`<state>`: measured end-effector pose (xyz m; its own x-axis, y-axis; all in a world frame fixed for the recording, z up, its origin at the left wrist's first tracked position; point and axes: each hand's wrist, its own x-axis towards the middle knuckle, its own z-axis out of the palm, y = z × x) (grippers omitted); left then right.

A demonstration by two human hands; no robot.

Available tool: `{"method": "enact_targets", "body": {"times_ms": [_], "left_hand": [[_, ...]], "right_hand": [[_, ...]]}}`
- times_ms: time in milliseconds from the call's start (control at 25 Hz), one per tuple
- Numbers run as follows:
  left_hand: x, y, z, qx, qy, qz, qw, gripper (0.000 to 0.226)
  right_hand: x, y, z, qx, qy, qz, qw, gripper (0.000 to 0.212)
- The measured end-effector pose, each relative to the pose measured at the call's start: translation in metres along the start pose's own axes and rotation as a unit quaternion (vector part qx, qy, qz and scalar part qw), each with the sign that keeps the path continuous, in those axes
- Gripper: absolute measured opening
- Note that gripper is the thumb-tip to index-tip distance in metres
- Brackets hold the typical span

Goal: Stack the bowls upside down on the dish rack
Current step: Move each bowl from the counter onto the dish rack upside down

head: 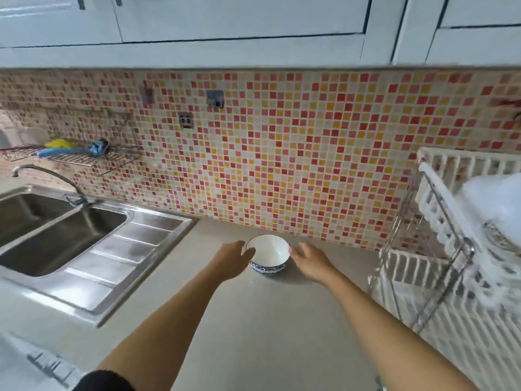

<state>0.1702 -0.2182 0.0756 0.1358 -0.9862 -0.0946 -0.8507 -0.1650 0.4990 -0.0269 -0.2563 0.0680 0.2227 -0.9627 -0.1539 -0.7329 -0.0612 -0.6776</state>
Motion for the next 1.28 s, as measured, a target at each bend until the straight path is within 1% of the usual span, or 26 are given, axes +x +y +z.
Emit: {"method": "enact_targets", "body": {"times_ms": [160, 320, 440, 520, 560, 680, 800, 840, 920, 1040, 1160, 1280], "left_hand": [[0.059, -0.02, 0.037, -0.005, -0.043, -0.055, 0.998, 0.056], [0.112, -0.035, 0.081, -0.096, -0.041, -0.151, 0.983, 0.053], [0.134, -0.04, 0.111, -0.172, -0.041, -0.196, 0.965, 0.055], [0.142, -0.041, 0.122, -0.211, -0.037, -0.208, 0.954, 0.057], [0.145, -0.041, 0.126, -0.226, -0.031, -0.211, 0.951, 0.058], [0.151, -0.044, 0.126, -0.242, -0.01, -0.218, 0.945, 0.056], [0.144, -0.045, 0.119, -0.268, -0.007, -0.226, 0.937, 0.055], [0.14, -0.044, 0.115, -0.281, -0.007, -0.228, 0.932, 0.054], [0.13, -0.04, 0.1, -0.295, -0.001, -0.224, 0.929, 0.052], [0.109, -0.032, 0.069, -0.29, 0.024, -0.193, 0.937, 0.045], [0.077, -0.021, 0.031, -0.321, 0.061, -0.143, 0.934, 0.034], [0.03, -0.008, -0.002, -0.327, 0.098, -0.063, 0.938, 0.037]], "right_hand": [[0.067, 0.03, 0.033, 0.04, 0.011, 0.092, 0.995, 0.066], [0.12, 0.061, 0.065, 0.053, -0.015, 0.145, 0.988, 0.074], [0.152, 0.078, 0.08, 0.082, -0.021, 0.175, 0.981, 0.077], [0.164, 0.086, 0.09, 0.122, -0.046, 0.193, 0.973, 0.075], [0.168, 0.089, 0.095, 0.134, -0.057, 0.197, 0.97, 0.068], [0.171, 0.089, 0.104, 0.169, -0.046, 0.189, 0.966, 0.036], [0.161, 0.085, 0.104, 0.246, -0.048, 0.186, 0.95, 0.02], [0.155, 0.082, 0.101, 0.277, -0.055, 0.182, 0.942, 0.019], [0.141, 0.071, 0.087, 0.318, -0.055, 0.159, 0.933, 0.026], [0.112, 0.045, 0.059, 0.319, -0.034, 0.096, 0.942, 0.039], [0.071, 0.014, 0.031, 0.33, -0.017, 0.025, 0.943, 0.038], [0.016, -0.015, 0.001, 0.322, 0.017, -0.041, 0.946, 0.045]]}}
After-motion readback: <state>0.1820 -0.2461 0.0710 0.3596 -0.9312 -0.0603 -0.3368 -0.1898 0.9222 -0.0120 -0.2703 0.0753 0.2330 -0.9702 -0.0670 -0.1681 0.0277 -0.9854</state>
